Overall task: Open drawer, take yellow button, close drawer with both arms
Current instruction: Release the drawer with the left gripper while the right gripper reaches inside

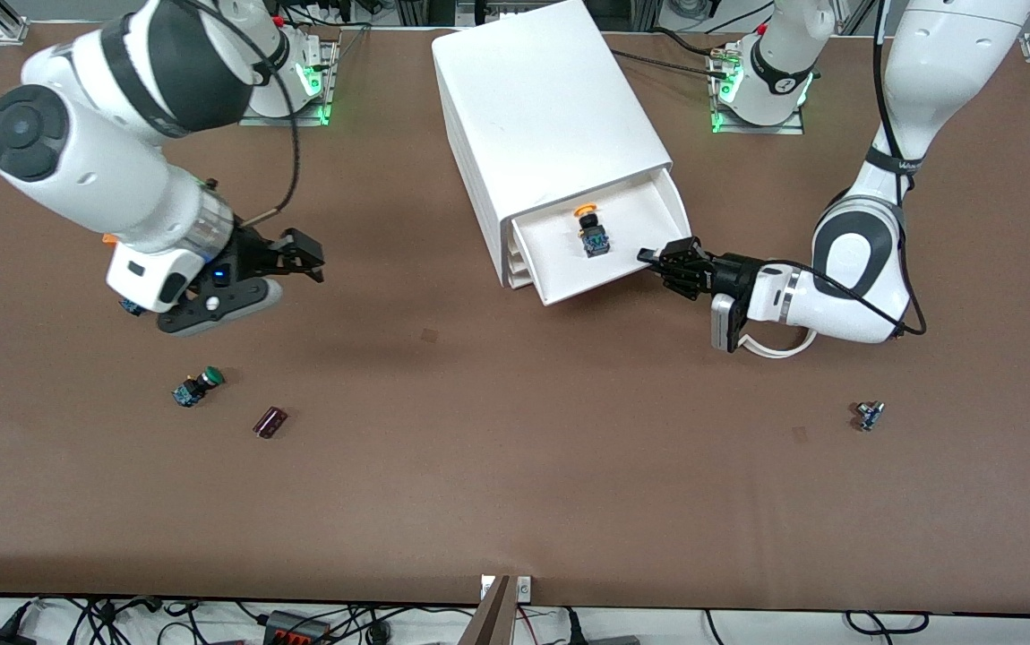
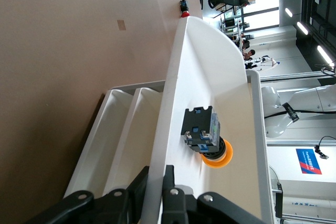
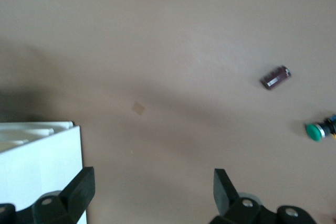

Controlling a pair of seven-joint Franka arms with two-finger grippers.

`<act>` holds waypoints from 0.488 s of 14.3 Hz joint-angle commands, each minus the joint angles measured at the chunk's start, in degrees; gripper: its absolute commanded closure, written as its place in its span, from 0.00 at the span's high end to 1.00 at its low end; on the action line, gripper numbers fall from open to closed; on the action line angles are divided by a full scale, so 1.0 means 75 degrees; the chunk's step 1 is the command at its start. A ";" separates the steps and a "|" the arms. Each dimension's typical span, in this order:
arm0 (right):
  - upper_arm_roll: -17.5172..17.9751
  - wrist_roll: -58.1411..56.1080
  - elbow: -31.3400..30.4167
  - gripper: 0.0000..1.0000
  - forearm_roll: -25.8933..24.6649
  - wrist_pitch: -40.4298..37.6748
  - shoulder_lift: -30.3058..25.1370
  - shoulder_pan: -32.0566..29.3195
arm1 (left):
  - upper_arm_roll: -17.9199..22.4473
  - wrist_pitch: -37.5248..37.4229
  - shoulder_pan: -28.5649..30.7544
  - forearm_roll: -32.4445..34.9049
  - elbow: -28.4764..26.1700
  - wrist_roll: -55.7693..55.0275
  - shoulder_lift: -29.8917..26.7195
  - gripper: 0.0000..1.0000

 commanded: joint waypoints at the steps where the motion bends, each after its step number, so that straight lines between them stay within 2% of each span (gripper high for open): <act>1: -0.0066 0.0079 0.0709 1.00 0.0099 0.0272 0.0553 0.0492 | 0.0014 0.0136 0.0072 0.0499 0.0492 -0.0022 0.0327 0.51; 2: -0.0066 0.0067 0.0814 1.00 0.0088 0.0460 0.0705 0.0726 | 0.0014 0.0136 0.0095 0.0511 0.0492 -0.0011 0.0304 1.00; 5: -0.0066 0.0335 0.0967 1.00 0.0053 0.0893 0.0905 0.1254 | 0.0037 0.0066 0.0142 0.0522 0.0701 -0.0301 0.0175 1.00; 7: -0.0078 0.0931 0.1119 1.00 0.0029 0.1175 0.1092 0.1722 | 0.0084 -0.0599 0.0282 0.1185 0.1436 -0.1072 0.0175 1.00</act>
